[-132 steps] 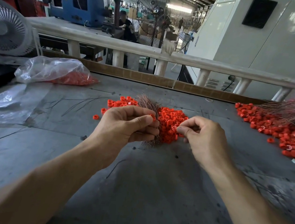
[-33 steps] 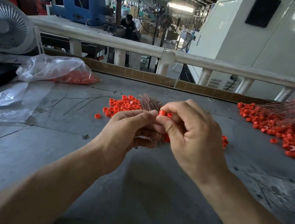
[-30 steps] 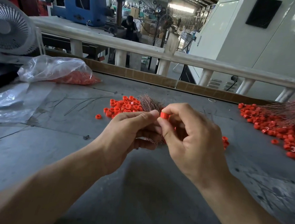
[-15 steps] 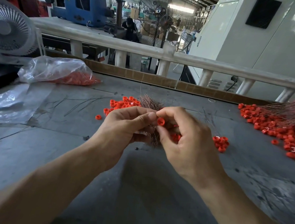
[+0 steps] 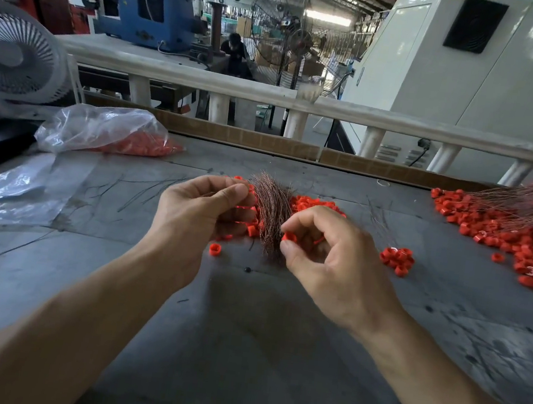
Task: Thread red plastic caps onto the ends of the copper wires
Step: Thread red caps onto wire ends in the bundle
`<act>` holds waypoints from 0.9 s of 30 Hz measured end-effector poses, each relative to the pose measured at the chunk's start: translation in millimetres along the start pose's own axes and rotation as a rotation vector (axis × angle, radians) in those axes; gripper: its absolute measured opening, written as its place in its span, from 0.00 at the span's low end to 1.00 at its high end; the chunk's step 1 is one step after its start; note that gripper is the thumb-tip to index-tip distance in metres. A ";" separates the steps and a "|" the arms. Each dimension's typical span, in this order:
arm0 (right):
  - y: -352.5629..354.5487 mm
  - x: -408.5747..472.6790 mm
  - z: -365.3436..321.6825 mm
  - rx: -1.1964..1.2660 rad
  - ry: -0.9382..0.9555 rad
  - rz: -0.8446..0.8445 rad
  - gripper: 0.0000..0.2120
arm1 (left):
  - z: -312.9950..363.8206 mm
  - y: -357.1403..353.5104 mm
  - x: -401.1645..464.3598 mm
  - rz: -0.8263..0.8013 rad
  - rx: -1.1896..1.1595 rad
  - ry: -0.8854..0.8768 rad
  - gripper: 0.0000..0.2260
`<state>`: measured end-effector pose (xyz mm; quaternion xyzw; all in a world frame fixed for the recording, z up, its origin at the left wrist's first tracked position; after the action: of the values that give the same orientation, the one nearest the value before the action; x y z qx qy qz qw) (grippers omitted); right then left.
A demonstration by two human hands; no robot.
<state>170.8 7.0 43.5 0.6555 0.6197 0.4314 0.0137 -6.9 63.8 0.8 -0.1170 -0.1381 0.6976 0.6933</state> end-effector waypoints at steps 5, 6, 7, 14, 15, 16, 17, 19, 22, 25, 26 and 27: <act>-2.6 0.4 -1.0 -0.029 0.020 -0.026 0.09 | -0.4 5.7 1.3 0.021 -0.152 0.041 0.04; -3.0 0.6 -1.1 -0.047 0.025 -0.034 0.08 | -0.9 5.9 1.8 0.022 -0.174 0.049 0.04; -3.2 0.8 -1.2 -0.063 0.031 -0.043 0.08 | -1.6 6.0 2.6 0.024 -0.185 0.056 0.05; 0.8 2.7 5.0 -0.259 0.065 -0.062 0.08 | -4.3 23.2 13.2 0.082 -0.134 0.110 0.08; 2.3 3.3 7.5 -0.282 0.059 -0.059 0.08 | -4.4 25.7 14.7 0.093 -0.125 0.106 0.08; 3.4 4.0 9.6 -0.303 0.053 -0.057 0.08 | -5.2 27.4 15.9 0.101 -0.124 0.103 0.08; 4.2 4.2 11.1 -0.320 0.050 -0.057 0.08 | -5.8 28.7 16.7 0.111 -0.128 0.100 0.07; 3.5 4.4 12.4 -0.345 0.053 -0.063 0.08 | -6.2 31.6 17.6 0.139 -0.140 0.089 0.07; 2.6 4.7 12.1 -0.369 0.066 -0.060 0.08 | -6.2 33.4 17.6 0.157 -0.192 0.088 0.06; 8.5 6.2 13.5 -0.364 0.065 -0.015 0.08 | -5.6 29.4 17.4 0.126 -0.208 0.098 0.08; 13.5 7.1 14.5 -0.366 0.061 0.017 0.07 | -5.6 27.9 17.0 0.108 -0.189 0.104 0.10; 20.5 8.2 16.6 -0.379 0.052 0.058 0.07 | -5.3 26.4 16.6 0.086 -0.159 0.112 0.12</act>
<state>195.8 17.6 48.9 0.6473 0.5085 0.5574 0.1085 -29.9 80.5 -13.0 -0.2161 -0.1489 0.7059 0.6579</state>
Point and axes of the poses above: each hand's wrist, its own x-axis towards the middle knuckle, its own y-axis out of the back of the hand, z = x × y, the point moved 10 cm from there along x, towards the middle knuckle, and after that the axes turned 1 degree about y, right-handed, at the moved point
